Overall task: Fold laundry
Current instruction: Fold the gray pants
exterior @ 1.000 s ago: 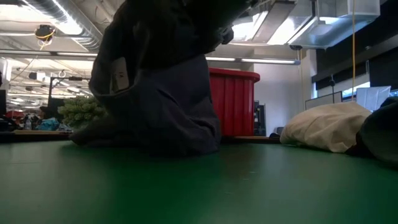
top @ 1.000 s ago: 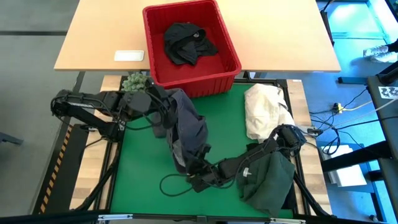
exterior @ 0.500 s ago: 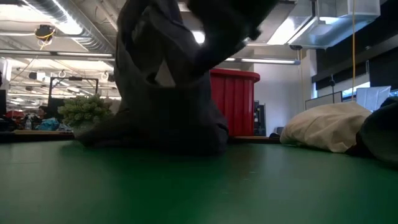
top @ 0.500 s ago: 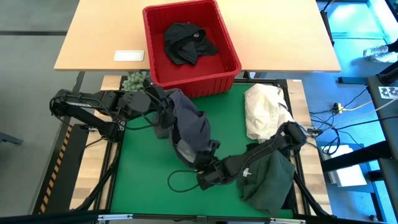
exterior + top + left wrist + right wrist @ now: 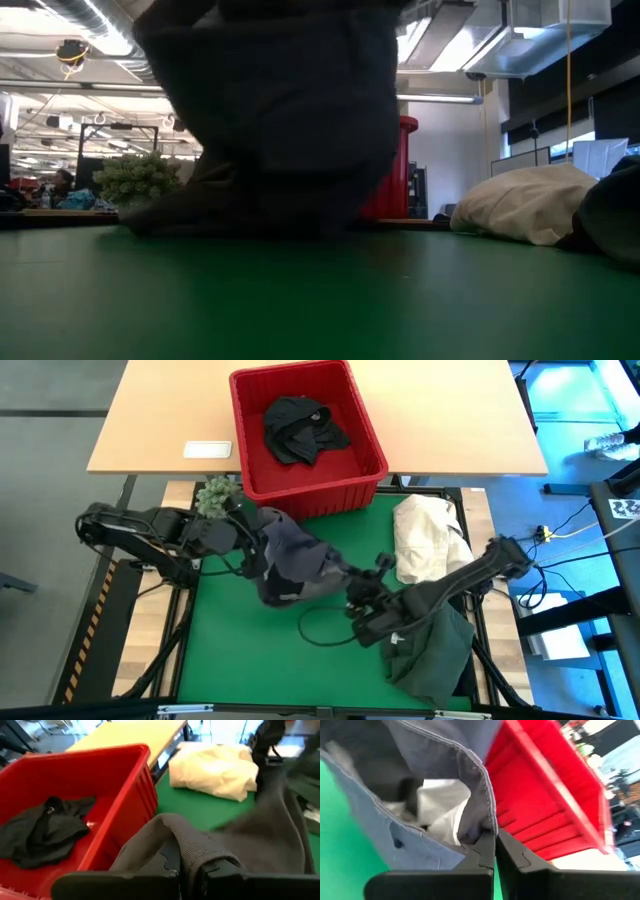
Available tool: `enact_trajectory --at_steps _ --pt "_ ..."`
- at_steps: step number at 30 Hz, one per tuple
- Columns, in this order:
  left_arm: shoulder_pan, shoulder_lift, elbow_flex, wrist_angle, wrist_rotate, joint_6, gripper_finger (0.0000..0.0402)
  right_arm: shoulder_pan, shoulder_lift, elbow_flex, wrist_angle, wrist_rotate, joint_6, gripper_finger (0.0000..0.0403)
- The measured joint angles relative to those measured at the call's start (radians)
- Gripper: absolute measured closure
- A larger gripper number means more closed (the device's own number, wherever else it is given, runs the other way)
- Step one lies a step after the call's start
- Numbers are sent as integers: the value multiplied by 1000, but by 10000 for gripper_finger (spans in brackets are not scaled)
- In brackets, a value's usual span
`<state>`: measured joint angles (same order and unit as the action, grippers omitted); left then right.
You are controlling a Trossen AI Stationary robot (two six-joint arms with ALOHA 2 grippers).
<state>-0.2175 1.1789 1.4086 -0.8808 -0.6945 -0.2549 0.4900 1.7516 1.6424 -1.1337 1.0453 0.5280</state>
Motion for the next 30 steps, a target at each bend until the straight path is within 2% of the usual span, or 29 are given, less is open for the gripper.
enact_trajectory --at_steps 5,16,20,30 --pt "-32 -37 0 -54 33 -49 401 -1 -107 0 -15 71 -41 402" --pt "-84 -174 1 -52 28 -159 401 -21 -280 0 5 187 -188 403" --pt "-84 -228 1 -52 102 -167 401 -19 -331 0 96 228 -295 403" --pt "-84 -324 1 -108 322 -290 401 -19 -391 0 471 231 -649 403"
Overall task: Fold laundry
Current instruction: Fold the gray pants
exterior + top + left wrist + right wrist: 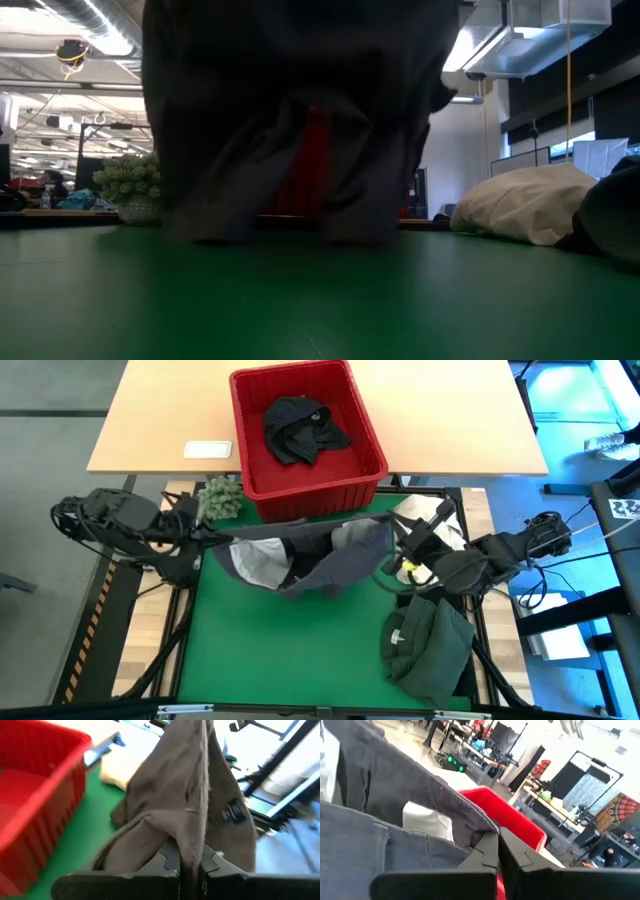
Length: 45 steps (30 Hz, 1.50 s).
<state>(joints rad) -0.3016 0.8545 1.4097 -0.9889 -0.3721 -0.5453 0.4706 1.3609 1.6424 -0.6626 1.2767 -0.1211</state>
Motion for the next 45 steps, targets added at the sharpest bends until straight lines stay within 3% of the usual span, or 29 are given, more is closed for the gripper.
enact_trajectory --at_steps 4,9,15,19,27,31,38,45 --pt "0 -5 0 -42 65 -48 401 0 0 0 179 20 -182 403" --pt "0 -13 0 -54 68 -83 401 0 0 0 396 54 -414 403" --pt "0 -35 0 -15 -15 -69 401 0 1 0 518 100 -579 403" --pt "0 -55 0 59 -83 40 401 0 0 0 534 108 -610 403" --pt "-1 -91 0 204 -262 268 401 -49 -52 0 541 -11 -582 403" --pt "0 -89 0 223 -315 389 401 -117 -81 0 461 -106 -498 403" --pt "0 -90 0 87 -328 336 401 -226 -90 0 174 -268 -214 403" --pt "0 -84 0 -25 -293 278 401 -229 -89 0 60 -338 -116 403"
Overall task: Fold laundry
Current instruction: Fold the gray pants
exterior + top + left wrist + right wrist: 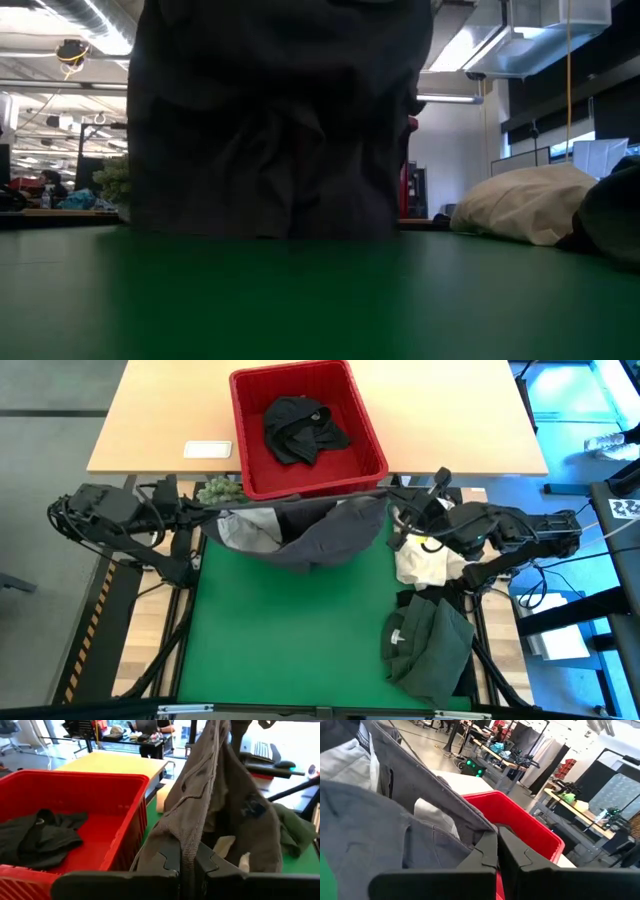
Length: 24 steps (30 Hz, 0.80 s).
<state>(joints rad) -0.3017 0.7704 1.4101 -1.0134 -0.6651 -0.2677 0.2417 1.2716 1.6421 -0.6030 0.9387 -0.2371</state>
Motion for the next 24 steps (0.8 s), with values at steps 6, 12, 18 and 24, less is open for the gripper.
enact_trajectory --at_steps 6,12,18,24 --pt "0 4 0 33 25 -13 401 0 -9 0 -7 -39 18 403" --pt "0 7 0 25 47 -18 401 -2 -18 2 -75 -122 87 403" --pt "0 8 0 26 85 -64 401 -2 -26 2 -93 -214 135 403" --pt "0 30 0 -7 51 -62 401 -36 -21 2 -138 -259 163 403"
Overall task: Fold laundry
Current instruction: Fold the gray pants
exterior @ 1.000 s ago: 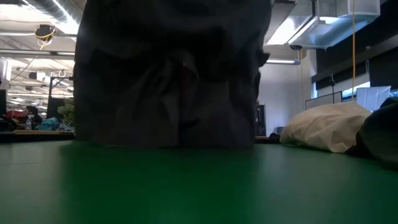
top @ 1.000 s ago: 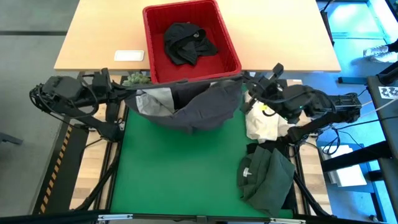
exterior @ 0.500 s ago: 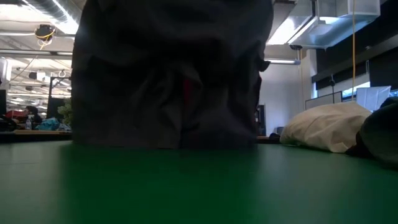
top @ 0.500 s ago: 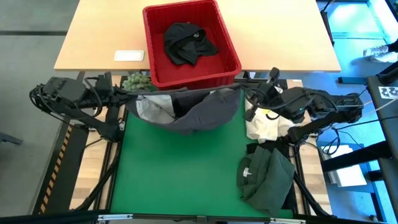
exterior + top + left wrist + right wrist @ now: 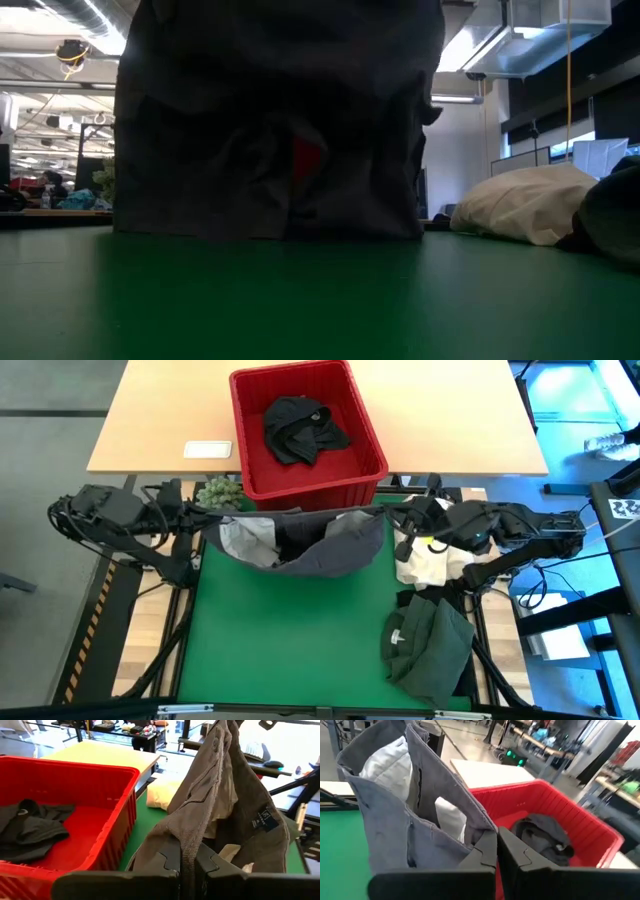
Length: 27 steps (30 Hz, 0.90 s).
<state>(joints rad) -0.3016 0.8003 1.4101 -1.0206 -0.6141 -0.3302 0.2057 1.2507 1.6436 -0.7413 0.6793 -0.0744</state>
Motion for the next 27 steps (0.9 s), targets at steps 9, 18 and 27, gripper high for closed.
enact_trajectory --at_steps 9,18,27 --pt "-70 134 0 2 81 -36 401 74 13 -2 -51 -107 92 403" --pt "-395 397 0 -1 -94 -173 401 399 50 -174 -40 38 256 403" --pt "-699 714 0 25 -107 -569 401 570 51 -605 446 -176 440 403"
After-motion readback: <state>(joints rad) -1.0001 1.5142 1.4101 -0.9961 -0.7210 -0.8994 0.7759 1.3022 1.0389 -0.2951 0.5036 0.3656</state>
